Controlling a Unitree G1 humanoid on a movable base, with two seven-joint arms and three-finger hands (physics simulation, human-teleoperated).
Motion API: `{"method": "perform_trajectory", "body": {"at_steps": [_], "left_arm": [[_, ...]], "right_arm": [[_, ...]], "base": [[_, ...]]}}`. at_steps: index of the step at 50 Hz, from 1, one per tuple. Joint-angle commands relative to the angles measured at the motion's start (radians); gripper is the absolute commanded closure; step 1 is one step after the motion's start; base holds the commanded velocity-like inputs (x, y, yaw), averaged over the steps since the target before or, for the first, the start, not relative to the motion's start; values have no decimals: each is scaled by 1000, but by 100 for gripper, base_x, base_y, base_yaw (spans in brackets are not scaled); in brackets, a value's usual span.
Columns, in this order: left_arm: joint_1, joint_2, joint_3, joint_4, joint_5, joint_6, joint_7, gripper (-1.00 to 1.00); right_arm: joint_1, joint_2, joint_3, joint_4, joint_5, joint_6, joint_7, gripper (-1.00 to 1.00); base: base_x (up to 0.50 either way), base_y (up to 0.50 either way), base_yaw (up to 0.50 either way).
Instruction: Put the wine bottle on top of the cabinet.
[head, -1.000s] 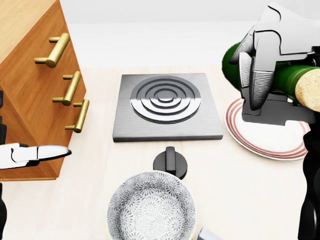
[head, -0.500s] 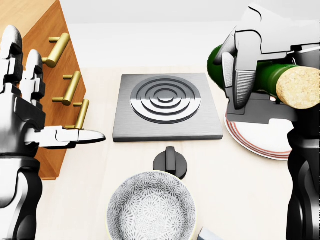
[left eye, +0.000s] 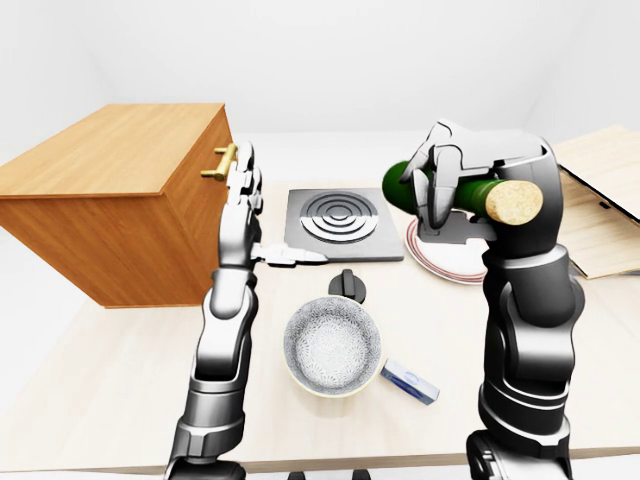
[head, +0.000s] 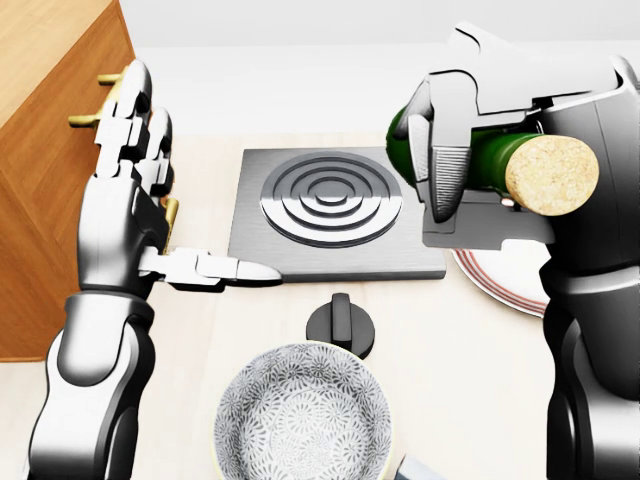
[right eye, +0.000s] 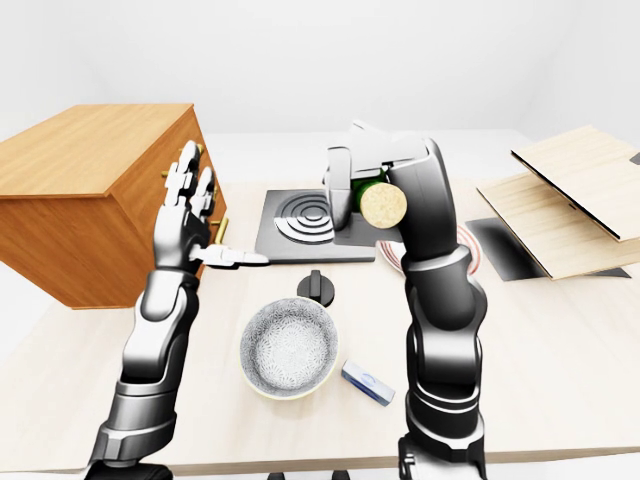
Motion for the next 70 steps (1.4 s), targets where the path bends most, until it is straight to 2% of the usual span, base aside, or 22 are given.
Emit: {"method": "perform_trajectory", "body": {"at_steps": [1, 8, 24, 31, 43, 52, 60, 70], "left_arm": [[-53, -38, -27, 79, 24, 0, 6, -100], [-127, -48, -30, 200, 19, 0, 24, -100], [-224, -71, -40, 365, 43, 0, 65, -100], [-235, -79, -44, 415, 44, 0, 70, -100], [-219, -99, -66, 288, 63, 0, 61, -100], [-168, -142, -124, 87, 115, 0, 41, -100], [-151, -177, -151, 66, 152, 0, 35, -100], [-161, -204, -161, 161, 171, 0, 44, -100]], "right_arm": [[-4, 25, 28, 16, 107, 0, -101, 100], [5, 37, 39, -3, 105, 0, -97, 100], [25, 67, 71, -8, 94, 0, -101, 100], [43, 79, 86, -15, 83, 0, -100, 100], [42, 103, 112, 28, 61, 0, -91, 100], [56, 113, 119, 24, 50, 0, -82, 100], [56, 115, 126, -11, 39, 0, -77, 100], [88, 124, 150, -73, 30, 0, -72, 100]], "base": [[0, 0, 0], [0, 0, 0], [0, 0, 0], [0, 0, 0], [0, 0, 0], [0, 0, 0], [0, 0, 0], [0, 0, 0]]}}
